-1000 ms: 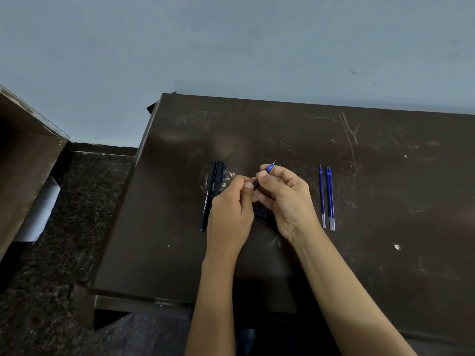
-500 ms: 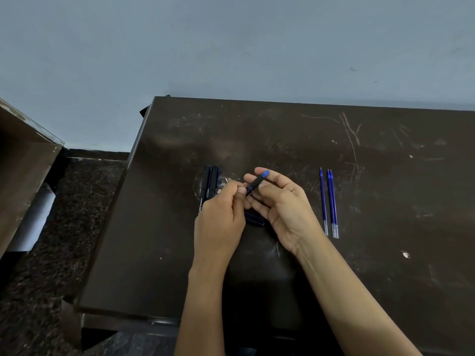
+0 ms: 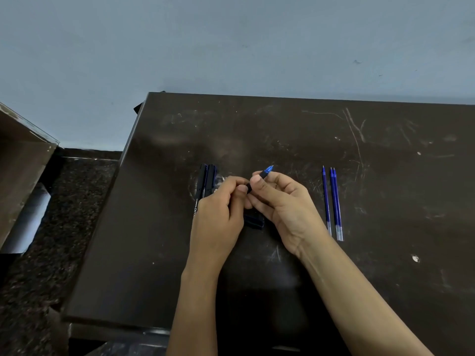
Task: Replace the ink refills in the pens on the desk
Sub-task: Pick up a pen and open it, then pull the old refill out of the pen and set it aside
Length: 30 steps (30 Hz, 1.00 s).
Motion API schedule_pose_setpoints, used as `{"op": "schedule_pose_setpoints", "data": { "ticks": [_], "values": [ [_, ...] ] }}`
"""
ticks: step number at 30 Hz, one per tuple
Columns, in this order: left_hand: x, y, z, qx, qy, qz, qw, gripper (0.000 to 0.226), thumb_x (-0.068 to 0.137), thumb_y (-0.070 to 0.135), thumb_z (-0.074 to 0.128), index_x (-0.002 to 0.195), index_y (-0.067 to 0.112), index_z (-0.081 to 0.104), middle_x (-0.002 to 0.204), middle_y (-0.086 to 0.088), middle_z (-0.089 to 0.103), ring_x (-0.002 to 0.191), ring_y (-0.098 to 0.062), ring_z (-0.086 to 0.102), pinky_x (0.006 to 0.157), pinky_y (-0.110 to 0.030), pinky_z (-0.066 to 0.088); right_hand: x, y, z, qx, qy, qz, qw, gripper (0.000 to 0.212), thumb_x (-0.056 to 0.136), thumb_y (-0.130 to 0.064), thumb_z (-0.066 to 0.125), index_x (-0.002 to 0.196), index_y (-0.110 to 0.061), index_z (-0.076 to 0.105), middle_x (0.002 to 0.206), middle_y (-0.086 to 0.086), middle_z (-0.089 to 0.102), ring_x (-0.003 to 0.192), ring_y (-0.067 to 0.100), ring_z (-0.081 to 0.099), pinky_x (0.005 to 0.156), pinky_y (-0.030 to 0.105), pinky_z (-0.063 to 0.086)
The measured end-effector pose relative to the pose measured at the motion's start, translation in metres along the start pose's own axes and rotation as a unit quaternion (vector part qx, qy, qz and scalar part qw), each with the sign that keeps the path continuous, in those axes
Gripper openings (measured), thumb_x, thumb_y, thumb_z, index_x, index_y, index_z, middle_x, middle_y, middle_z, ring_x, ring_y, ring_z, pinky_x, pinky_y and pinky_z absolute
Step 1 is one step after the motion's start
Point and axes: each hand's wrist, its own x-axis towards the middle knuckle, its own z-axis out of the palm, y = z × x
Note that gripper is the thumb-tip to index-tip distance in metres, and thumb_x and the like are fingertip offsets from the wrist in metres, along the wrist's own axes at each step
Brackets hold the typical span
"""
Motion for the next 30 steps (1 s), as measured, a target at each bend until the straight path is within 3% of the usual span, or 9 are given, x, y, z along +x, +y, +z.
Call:
{"op": "schedule_pose_setpoints", "data": {
  "ticks": [2, 6, 9, 13, 18, 22, 25, 28, 30],
  "values": [
    [0.0, 0.0, 0.0, -0.003, 0.0, 0.006, 1.0, 0.016, 0.1, 0.025, 0.046, 0.104, 0.022, 0.062, 0.07, 0.015, 0.061, 0.065, -0.001, 0.061, 0.056, -0.021, 0.049, 0.001, 0.002, 0.0, 0.001, 0.011, -0.003, 1.0, 0.012, 0.086, -0.003, 0.063, 0.097, -0.003, 0.067, 0.079, 0.007, 0.069, 0.078, 0.019, 0.071, 0.072, 0.027, 0.058],
    [0.0, -0.001, -0.002, -0.007, 0.009, -0.005, 1.0, 0.015, 0.1, 0.026, 0.046, 0.105, 0.023, 0.059, 0.07, 0.014, 0.062, 0.066, -0.002, 0.062, 0.057, -0.023, 0.049, 0.002, -0.001, 0.0, 0.002, -0.007, 0.015, 1.0, 0.028, 0.094, 0.003, 0.047, 0.101, -0.011, 0.07, 0.091, 0.003, 0.072, 0.088, 0.013, 0.07, 0.077, 0.024, 0.056],
    [0.001, 0.0, -0.003, -0.006, 0.012, 0.003, 1.0, 0.015, 0.1, 0.025, 0.046, 0.106, 0.023, 0.06, 0.07, 0.014, 0.062, 0.065, -0.004, 0.063, 0.056, -0.026, 0.05, 0.002, -0.004, 0.001, 0.0, -0.03, 0.013, 0.999, 0.022, 0.092, -0.005, 0.054, 0.108, -0.01, 0.068, 0.094, 0.002, 0.072, 0.094, 0.013, 0.069, 0.083, 0.024, 0.055],
    [0.0, 0.001, -0.003, -0.002, -0.003, 0.018, 1.0, 0.015, 0.1, 0.024, 0.048, 0.106, 0.024, 0.061, 0.069, 0.013, 0.062, 0.066, -0.005, 0.063, 0.059, -0.034, 0.054, 0.001, -0.001, 0.003, 0.018, -0.002, 0.003, 1.0, 0.02, 0.082, -0.007, 0.065, 0.102, -0.006, 0.068, 0.076, 0.005, 0.065, 0.077, 0.015, 0.069, 0.072, 0.023, 0.056],
    [-0.001, -0.001, -0.004, 0.011, -0.01, 0.025, 1.0, 0.02, 0.099, 0.029, 0.044, 0.112, 0.029, 0.059, 0.07, 0.014, 0.061, 0.071, -0.003, 0.064, 0.065, -0.038, 0.055, 0.002, -0.001, 0.002, 0.027, 0.029, 0.004, 0.999, 0.031, 0.092, 0.006, 0.048, 0.105, -0.013, 0.068, 0.093, 0.001, 0.072, 0.088, 0.012, 0.07, 0.073, 0.023, 0.056],
    [0.001, -0.003, -0.005, 0.027, -0.005, 0.039, 0.999, 0.024, 0.1, 0.031, 0.041, 0.113, 0.032, 0.061, 0.07, 0.013, 0.06, 0.069, -0.004, 0.062, 0.063, -0.034, 0.054, 0.005, -0.008, 0.0, 0.078, 0.049, -0.022, 0.995, 0.035, 0.094, 0.007, 0.043, 0.113, -0.014, 0.064, 0.1, -0.001, 0.073, 0.097, 0.012, 0.067, 0.085, 0.026, 0.055],
    [0.0, -0.004, -0.007, 0.054, 0.017, 0.035, 0.998, 0.023, 0.101, 0.025, 0.042, 0.11, 0.032, 0.062, 0.068, 0.017, 0.057, 0.069, 0.001, 0.06, 0.06, -0.013, 0.044, 0.008, -0.014, -0.005, 0.133, 0.108, -0.08, 0.982, 0.031, 0.093, 0.008, 0.044, 0.115, -0.007, 0.06, 0.101, 0.004, 0.07, 0.092, 0.014, 0.067, 0.087, 0.026, 0.054],
    [0.002, -0.005, -0.01, 0.059, 0.072, 0.015, 0.995, 0.024, 0.1, 0.021, 0.042, 0.111, 0.027, 0.062, 0.07, 0.017, 0.058, 0.068, 0.002, 0.059, 0.058, -0.005, 0.039, 0.01, -0.016, -0.014, 0.031, 0.144, -0.161, 0.976, 0.027, 0.092, 0.009, 0.048, 0.114, -0.003, 0.057, 0.099, 0.009, 0.069, 0.085, 0.014, 0.068, 0.083, 0.024, 0.055],
    [0.003, -0.005, -0.011, 0.045, 0.102, -0.009, 0.994, 0.023, 0.1, 0.019, 0.042, 0.111, 0.024, 0.062, 0.072, 0.014, 0.06, 0.069, -0.001, 0.059, 0.06, -0.004, 0.039, 0.011, -0.017, -0.018, -0.2, 0.136, -0.201, 0.949, 0.027, 0.087, 0.002, 0.06, 0.11, -0.011, 0.065, 0.099, 0.003, 0.071, 0.084, 0.012, 0.069, 0.085, 0.025, 0.054]
  ]
}}
